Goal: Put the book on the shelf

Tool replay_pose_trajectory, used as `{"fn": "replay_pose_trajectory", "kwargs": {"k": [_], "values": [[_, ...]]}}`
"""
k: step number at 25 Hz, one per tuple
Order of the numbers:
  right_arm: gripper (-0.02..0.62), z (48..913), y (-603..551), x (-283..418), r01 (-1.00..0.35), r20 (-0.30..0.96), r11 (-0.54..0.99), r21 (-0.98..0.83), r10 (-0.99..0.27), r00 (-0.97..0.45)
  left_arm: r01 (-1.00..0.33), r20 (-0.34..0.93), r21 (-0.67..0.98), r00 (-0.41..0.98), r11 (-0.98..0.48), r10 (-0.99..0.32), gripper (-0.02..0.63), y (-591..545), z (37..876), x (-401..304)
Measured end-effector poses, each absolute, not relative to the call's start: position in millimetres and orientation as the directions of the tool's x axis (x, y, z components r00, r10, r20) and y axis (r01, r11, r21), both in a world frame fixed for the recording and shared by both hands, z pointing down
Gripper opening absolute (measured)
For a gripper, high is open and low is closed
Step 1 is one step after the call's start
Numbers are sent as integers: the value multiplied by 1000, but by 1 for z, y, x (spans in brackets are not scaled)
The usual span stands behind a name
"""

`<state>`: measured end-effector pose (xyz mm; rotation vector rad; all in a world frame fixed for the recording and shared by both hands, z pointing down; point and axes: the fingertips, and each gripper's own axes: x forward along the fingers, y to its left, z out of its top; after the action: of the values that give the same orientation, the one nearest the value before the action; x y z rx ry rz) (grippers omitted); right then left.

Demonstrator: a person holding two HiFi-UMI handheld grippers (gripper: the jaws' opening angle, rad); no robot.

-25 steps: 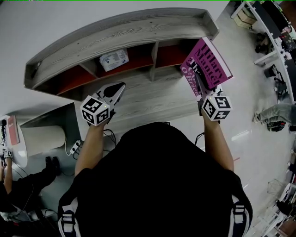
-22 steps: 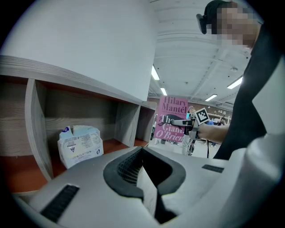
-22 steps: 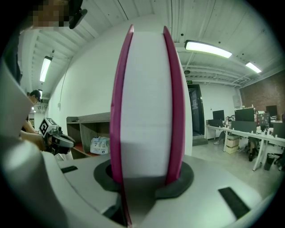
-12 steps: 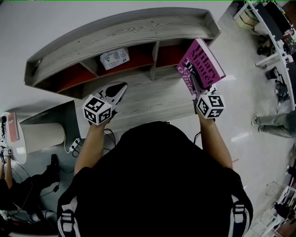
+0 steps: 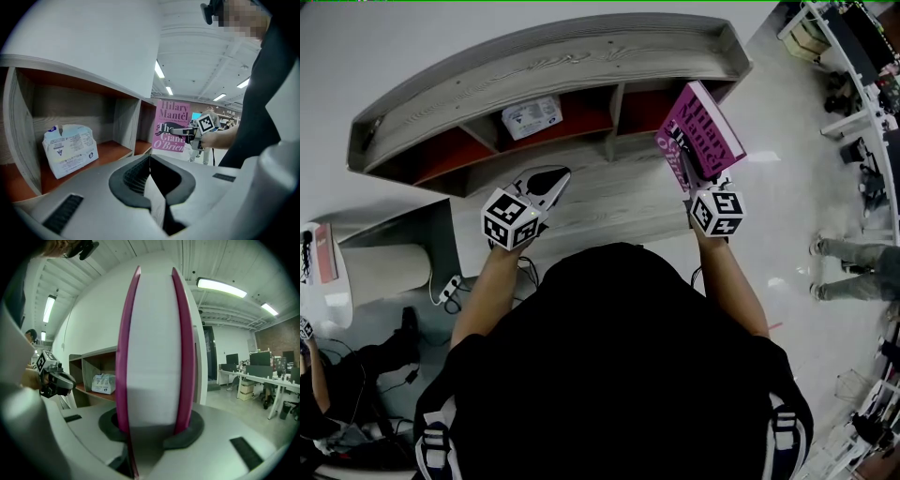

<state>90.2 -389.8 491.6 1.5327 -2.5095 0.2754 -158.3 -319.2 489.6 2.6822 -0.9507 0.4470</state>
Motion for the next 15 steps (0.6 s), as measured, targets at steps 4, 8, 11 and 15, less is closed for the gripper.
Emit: {"fn": "replay_pose_trajectory", "kwargs": {"k": [4, 8, 11, 15], "values": [[147, 501, -394, 94, -895, 266, 441, -65, -857, -442, -634, 377, 135, 743, -761, -552, 20, -319, 491, -151], [147, 507, -399, 97, -896, 274, 438, -69, -856, -439, -640, 383, 140, 739, -756, -555, 20, -323, 491, -151], [147, 511, -403, 97, -897, 277, 436, -74, -855, -438, -644, 383, 138, 736, -753, -559, 20, -327, 491, -153], [147, 516, -408, 98, -897, 279, 436, -79, -854, -440, -648, 384, 136, 731, -749, -563, 20, -330, 491, -153]]}}
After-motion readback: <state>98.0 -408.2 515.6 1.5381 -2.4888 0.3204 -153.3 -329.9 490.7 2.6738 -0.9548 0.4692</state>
